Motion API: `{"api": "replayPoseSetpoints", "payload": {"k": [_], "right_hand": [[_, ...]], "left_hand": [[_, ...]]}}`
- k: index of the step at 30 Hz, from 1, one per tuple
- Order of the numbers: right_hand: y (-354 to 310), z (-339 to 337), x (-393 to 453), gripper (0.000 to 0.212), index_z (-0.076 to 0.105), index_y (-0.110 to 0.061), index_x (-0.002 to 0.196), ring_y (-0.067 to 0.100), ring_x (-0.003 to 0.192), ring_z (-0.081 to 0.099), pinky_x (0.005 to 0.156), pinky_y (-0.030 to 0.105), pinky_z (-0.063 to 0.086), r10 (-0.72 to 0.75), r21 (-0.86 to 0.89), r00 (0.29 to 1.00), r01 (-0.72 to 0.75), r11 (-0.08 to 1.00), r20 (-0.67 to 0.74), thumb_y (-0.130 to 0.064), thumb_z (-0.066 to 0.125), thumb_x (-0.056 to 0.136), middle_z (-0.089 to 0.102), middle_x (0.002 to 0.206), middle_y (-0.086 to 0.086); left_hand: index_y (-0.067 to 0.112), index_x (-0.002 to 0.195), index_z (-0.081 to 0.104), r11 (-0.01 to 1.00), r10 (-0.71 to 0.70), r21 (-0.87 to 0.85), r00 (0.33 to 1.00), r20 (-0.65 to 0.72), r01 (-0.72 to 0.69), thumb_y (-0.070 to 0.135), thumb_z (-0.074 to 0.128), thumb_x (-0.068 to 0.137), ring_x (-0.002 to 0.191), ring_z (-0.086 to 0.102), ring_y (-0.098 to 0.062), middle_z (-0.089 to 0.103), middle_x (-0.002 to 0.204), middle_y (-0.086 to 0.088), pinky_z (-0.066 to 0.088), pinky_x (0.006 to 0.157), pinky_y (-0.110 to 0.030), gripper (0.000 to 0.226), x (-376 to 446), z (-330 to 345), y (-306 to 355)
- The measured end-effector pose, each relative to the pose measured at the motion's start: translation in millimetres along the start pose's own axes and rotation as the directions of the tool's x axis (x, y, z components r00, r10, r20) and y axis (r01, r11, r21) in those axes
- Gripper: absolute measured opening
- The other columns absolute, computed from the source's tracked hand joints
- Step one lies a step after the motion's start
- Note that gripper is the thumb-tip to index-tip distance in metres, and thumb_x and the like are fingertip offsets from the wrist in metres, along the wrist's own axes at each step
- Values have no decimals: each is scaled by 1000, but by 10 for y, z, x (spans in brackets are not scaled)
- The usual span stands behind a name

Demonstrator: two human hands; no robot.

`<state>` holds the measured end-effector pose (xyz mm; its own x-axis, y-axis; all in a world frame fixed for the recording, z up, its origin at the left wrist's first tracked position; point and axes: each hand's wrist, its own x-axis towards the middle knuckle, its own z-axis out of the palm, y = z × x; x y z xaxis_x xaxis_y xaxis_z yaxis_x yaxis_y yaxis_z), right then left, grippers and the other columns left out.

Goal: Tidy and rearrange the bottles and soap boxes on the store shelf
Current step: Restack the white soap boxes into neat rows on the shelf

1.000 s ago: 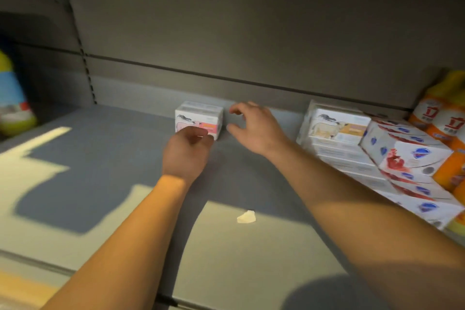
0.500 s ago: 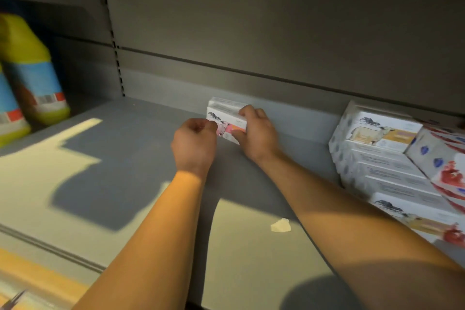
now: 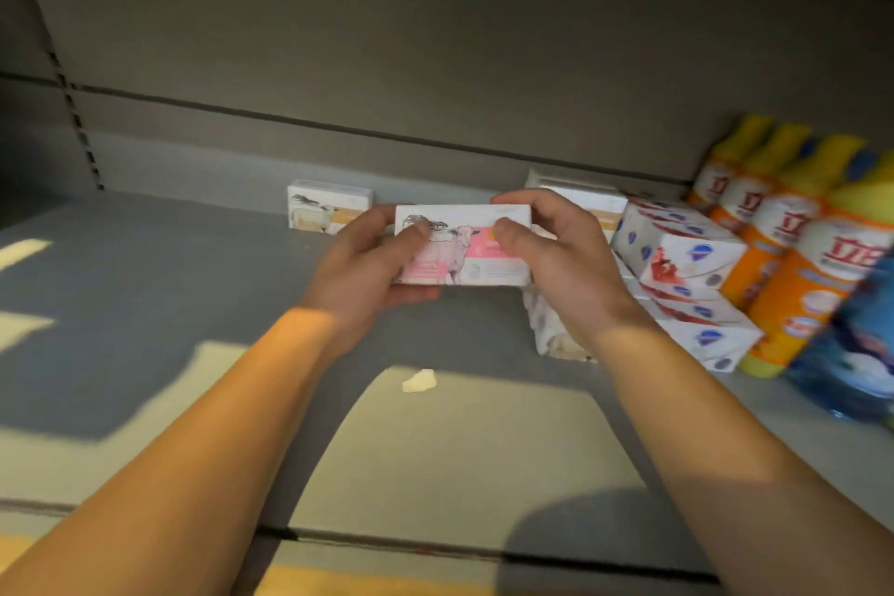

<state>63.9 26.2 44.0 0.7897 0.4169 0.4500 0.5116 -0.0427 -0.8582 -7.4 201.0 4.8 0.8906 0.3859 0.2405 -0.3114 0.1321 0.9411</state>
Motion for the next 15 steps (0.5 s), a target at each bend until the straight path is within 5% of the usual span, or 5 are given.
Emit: {"api": "replayPoseSetpoints", "payload": {"k": [4, 8, 11, 15], "right_hand": [[59, -211, -207, 21, 69, -30, 101, 3, 86, 66, 73, 17, 52, 3, -25, 993, -6, 1000, -114, -13, 66, 89, 69, 99, -14], [176, -246, -297, 25, 66, -37, 105, 6, 89, 64, 75, 17, 52, -42, -96, 986, 27, 995, -161, -16, 63, 91, 65, 107, -18], [202, -267, -281, 37, 60, -37, 122, 6, 95, 65, 81, 21, 54, -81, -98, 996, 78, 992, -25, -19, 65, 90, 60, 121, -19], [234, -312, -301, 70, 50, -36, 134, 8, 116, 59, 99, 29, 49, -90, -100, 965, 118, 988, 246, -15, 76, 73, 51, 135, -8]], "left_hand": [[17, 115, 60, 1000, -17, -13, 984, 176, 20, 20, 66, 80, 88, 72, -23, 74, 96, -4, 59, 67, -38, 35, -89, 164, -51], [20, 115, 61, 1000, -1, 26, 987, 162, -3, 14, 62, 88, 82, 72, -24, 74, 93, -6, 59, 63, -36, 28, -114, 229, -95], [18, 111, 64, 1000, -1, -2, 998, 59, 1, 14, 61, 91, 76, 71, -22, 74, 89, -5, 58, 58, -33, 20, -115, 222, -68], [24, 79, 73, 994, -74, -80, 997, -26, 72, 17, 61, 92, 67, 71, -19, 74, 80, -2, 56, 53, -31, 19, -125, 173, -26]]}}
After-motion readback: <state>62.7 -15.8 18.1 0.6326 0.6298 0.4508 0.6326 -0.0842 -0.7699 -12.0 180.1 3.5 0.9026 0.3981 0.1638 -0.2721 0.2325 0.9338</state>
